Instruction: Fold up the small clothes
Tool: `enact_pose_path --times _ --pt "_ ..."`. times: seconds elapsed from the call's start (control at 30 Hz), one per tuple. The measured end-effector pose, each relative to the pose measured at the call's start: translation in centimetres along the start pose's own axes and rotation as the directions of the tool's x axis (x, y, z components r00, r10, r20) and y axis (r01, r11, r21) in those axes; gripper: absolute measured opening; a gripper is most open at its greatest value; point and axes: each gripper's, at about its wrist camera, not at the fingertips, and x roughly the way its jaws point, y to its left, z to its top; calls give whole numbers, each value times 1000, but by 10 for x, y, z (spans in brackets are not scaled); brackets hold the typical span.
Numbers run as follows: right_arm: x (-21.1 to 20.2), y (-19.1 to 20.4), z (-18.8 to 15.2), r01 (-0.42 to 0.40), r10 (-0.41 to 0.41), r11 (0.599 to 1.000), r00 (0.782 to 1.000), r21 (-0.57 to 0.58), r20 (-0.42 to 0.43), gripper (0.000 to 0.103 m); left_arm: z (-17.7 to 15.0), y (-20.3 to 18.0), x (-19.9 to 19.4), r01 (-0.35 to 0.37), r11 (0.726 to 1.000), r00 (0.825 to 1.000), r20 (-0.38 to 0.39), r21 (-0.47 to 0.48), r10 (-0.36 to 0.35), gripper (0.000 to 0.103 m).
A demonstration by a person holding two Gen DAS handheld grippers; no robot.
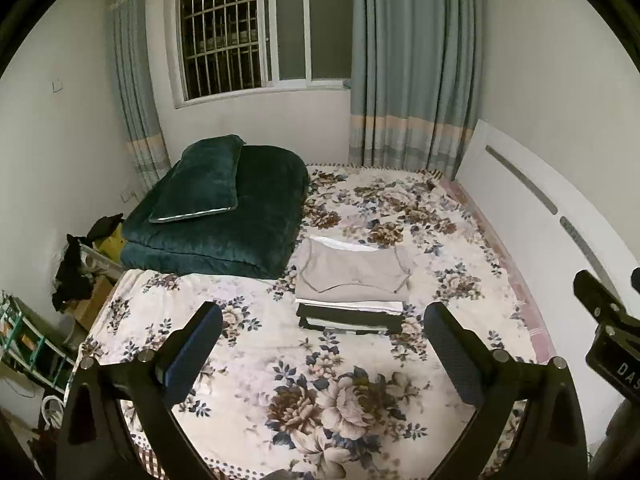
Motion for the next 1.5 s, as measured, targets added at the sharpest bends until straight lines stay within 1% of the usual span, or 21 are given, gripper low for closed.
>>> enact_pose_path --times 0.03,0.07,0.23,0.63,1.03,1.5 --pt "-7 -1 -1 -5 5 1000 1000 -1 4 103 -1 1 -4 -11 1000 1000 6 -4 11 103" --pt "-12 0 -2 -10 10 1000 1000 -4 8 103 -1 2 -8 -7 1000 1000 9 -12 7 103" --pt "-23 0 -4 -30 30 999 999 -14 16 103 -6 6 -22 -18 1000 999 30 -23 19 103" --pt "-20 1 -3 -81 81 996 997 -34 5 103 -13 6 -32 -33 999 999 41 -15 33 103" --pt "-21 0 0 -95 95 995 995 -37 4 103 -19 5 -43 -35 999 998 44 -19 36 103" --pt "-24 1 1 -97 98 995 995 -37 10 103 -18 6 -46 -37 999 998 51 -15 37 103"
